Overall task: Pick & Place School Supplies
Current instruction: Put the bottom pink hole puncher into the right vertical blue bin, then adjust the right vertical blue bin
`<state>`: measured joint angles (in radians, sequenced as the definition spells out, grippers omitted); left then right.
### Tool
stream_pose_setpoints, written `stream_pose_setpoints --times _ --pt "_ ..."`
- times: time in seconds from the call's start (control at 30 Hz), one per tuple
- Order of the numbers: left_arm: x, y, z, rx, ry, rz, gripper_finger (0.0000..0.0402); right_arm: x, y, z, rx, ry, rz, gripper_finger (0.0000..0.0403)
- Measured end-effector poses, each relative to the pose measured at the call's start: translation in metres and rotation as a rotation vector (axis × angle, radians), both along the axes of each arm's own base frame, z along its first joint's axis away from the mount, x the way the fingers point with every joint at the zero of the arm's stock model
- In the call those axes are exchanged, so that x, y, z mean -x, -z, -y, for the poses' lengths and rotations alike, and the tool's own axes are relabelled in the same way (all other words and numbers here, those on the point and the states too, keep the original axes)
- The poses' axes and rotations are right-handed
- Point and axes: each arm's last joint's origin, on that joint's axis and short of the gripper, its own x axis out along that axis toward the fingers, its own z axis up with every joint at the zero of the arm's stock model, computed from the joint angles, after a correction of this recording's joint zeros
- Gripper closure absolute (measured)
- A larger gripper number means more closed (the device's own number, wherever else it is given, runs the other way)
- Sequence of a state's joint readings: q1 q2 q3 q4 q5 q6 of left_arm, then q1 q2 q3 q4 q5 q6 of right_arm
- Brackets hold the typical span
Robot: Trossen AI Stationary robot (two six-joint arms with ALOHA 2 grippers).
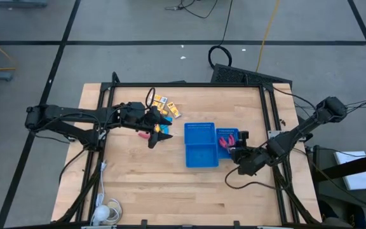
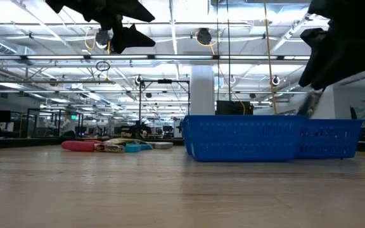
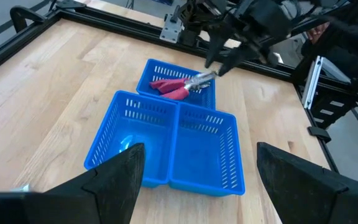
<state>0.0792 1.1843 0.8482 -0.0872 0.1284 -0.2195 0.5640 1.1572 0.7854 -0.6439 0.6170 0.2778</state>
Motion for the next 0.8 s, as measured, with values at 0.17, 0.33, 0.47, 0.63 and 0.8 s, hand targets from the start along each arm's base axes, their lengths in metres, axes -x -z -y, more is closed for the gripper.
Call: stream_pose_setpoints --times 0.17,0.33,0.47,0.63,0.8 --pt "0.000 0.000 0.000 0.000 0.000 0.000 0.0089 0.007 -0.011 0.001 -0.220 0.025 0.019 0.0274" --pt "0.000 0.000 0.000 0.000 -0.001 0.000 0.0089 0.018 -0.033 0.006 -0.364 0.032 0.138 0.0282" --pt "0.000 0.000 0.000 -0.003 -0.008 -0.001 0.0089 0.026 -0.049 0.011 -0.481 -0.009 0.306 0.0287" --pt "0.002 0.004 0.000 0.003 -0.010 -0.042 0.0089 0.030 -0.020 0.010 -0.585 -0.071 0.182 0.0298" --pt "0.003 0.007 -0.001 0.004 -0.061 -0.080 0.0089 0.021 0.014 -0.002 -0.711 -0.140 0.095 0.0323"
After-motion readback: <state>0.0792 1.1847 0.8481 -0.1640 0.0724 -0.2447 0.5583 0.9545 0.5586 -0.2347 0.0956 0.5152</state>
